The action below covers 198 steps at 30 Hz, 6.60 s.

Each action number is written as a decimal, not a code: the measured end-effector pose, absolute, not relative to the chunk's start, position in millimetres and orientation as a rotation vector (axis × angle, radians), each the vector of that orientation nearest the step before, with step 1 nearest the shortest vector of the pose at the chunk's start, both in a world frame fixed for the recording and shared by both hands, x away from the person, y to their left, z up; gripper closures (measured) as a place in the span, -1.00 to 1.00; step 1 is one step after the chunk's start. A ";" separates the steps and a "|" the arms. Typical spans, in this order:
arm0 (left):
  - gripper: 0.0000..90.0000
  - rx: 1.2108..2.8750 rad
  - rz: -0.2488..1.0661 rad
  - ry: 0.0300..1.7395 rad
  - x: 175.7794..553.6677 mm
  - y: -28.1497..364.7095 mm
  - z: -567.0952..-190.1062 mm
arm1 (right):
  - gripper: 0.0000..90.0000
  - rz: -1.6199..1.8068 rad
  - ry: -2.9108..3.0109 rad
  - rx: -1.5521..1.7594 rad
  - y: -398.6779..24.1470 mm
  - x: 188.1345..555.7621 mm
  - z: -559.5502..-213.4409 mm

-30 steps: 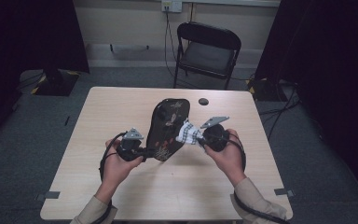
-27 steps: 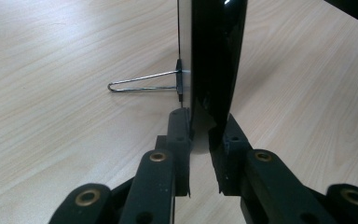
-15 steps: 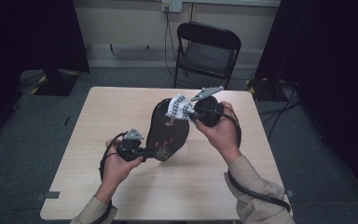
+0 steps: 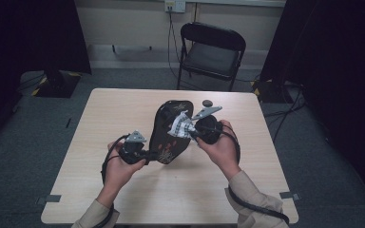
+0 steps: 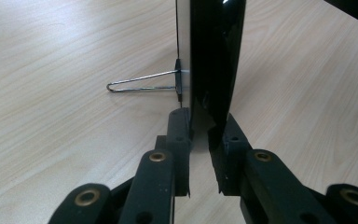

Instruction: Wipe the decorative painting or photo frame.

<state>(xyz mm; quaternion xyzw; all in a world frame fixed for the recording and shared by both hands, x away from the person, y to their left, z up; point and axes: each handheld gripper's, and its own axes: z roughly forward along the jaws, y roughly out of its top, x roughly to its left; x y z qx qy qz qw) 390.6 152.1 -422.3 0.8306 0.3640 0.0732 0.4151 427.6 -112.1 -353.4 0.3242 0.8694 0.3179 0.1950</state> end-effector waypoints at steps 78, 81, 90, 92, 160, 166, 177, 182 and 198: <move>0.75 2.089 0.184 0.921 391.1 150.8 -421.5 | 0.77 0.887 2.455 0.886 -110.4 420.3 -356.4; 0.75 2.089 0.185 0.920 391.1 150.9 -421.5 | 0.77 0.874 2.477 0.899 -111.4 418.4 -370.5; 0.75 2.088 0.186 0.921 390.9 150.8 -421.6 | 0.77 0.841 2.528 0.941 -113.2 412.0 -412.4; 0.75 2.088 0.186 0.921 390.9 150.8 -421.6 | 0.77 0.841 2.532 0.944 -113.3 411.6 -415.4; 0.75 2.080 0.188 0.933 390.7 149.6 -421.9 | 0.77 0.872 2.454 0.832 -106.6 418.7 -327.9; 0.75 2.078 0.187 0.936 391.0 149.9 -421.9 | 0.77 0.855 2.493 0.853 -107.5 416.1 -359.6; 0.75 2.081 0.188 0.933 391.0 149.9 -421.8 | 0.77 0.828 2.539 0.925 -111.9 411.8 -402.4; 0.75 2.083 0.187 0.935 390.8 149.6 -421.6 | 0.77 0.816 2.561 0.939 -112.2 409.7 -417.8; 0.75 2.080 0.190 0.936 390.7 149.6 -421.7 | 0.77 0.750 2.623 0.975 -111.9 404.9 -457.8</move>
